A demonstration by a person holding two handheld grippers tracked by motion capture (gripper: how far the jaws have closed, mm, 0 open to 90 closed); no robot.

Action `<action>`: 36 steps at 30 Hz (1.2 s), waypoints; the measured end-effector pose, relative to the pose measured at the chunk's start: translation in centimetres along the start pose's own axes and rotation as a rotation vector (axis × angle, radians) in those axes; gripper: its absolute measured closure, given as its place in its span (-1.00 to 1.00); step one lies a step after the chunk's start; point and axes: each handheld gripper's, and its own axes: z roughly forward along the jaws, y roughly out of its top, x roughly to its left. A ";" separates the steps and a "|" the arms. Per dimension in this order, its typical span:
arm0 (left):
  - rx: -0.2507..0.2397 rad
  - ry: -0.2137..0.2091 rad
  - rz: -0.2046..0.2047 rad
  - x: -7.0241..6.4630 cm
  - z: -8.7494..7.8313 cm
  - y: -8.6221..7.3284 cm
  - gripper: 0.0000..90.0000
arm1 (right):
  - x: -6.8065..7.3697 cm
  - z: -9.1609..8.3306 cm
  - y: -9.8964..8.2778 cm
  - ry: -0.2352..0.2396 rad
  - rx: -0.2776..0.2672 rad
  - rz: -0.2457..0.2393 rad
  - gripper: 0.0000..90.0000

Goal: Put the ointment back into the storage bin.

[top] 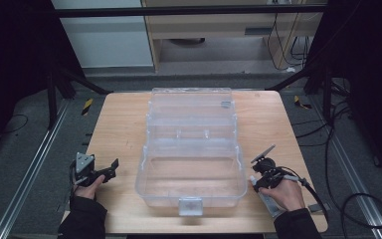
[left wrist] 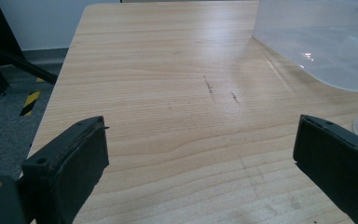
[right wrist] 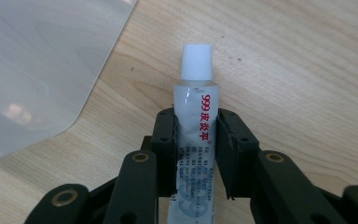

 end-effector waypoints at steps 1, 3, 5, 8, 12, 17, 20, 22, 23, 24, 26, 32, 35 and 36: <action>0.000 0.000 0.001 0.0 0.0 0.0 -0.94 | -0.2 -0.6 -0.1 0.004 -0.015 0.004 0.56; 0.001 0.000 0.001 0.0 0.0 0.0 -0.94 | -0.5 -1.2 -0.3 0.006 -0.031 0.011 0.56; 0.002 0.001 0.001 0.0 0.0 0.0 -0.94 | -0.6 -1.4 -0.3 0.008 -0.038 0.008 0.56; 0.003 0.002 0.000 0.0 0.0 0.0 -0.94 | -1.0 -2.2 -0.6 0.021 -0.062 0.016 0.56; 0.003 0.002 0.003 0.0 0.0 0.0 -0.94 | -1.1 -3.1 -0.7 0.025 -0.106 0.001 0.56; 0.003 0.000 0.004 0.0 0.0 0.0 -0.94 | -1.3 -4.3 -0.5 0.032 -0.189 -0.017 0.56; 0.003 -0.001 0.007 -0.1 0.0 0.0 -0.94 | -1.4 -5.0 -0.6 0.037 -0.240 -0.030 0.56; 0.003 -0.002 0.008 -0.1 0.0 0.0 -0.94 | -1.4 -5.2 -0.6 0.039 -0.257 -0.031 0.56; 0.003 -0.001 0.007 0.0 0.0 0.0 -0.94 | -1.4 -5.4 -0.6 0.043 -0.266 -0.025 0.56; 0.002 -0.001 0.007 0.0 0.0 0.0 -0.94 | -1.5 -5.7 -0.6 0.050 -0.285 -0.020 0.56; 0.003 0.000 0.007 -0.1 0.0 0.0 -0.94 | -1.7 -6.5 -0.7 0.057 -0.327 -0.015 0.56; 0.004 0.000 0.007 -0.1 0.0 0.0 -0.94 | -1.9 -7.9 -0.5 0.063 -0.390 -0.044 0.56; 0.005 0.000 0.004 -0.1 0.0 0.0 -0.94 | -1.7 -8.9 -0.3 0.066 -0.415 -0.065 0.56; 0.005 -0.001 0.004 0.0 0.0 0.0 -0.94 | -1.7 -8.9 -0.3 0.066 -0.415 -0.065 0.56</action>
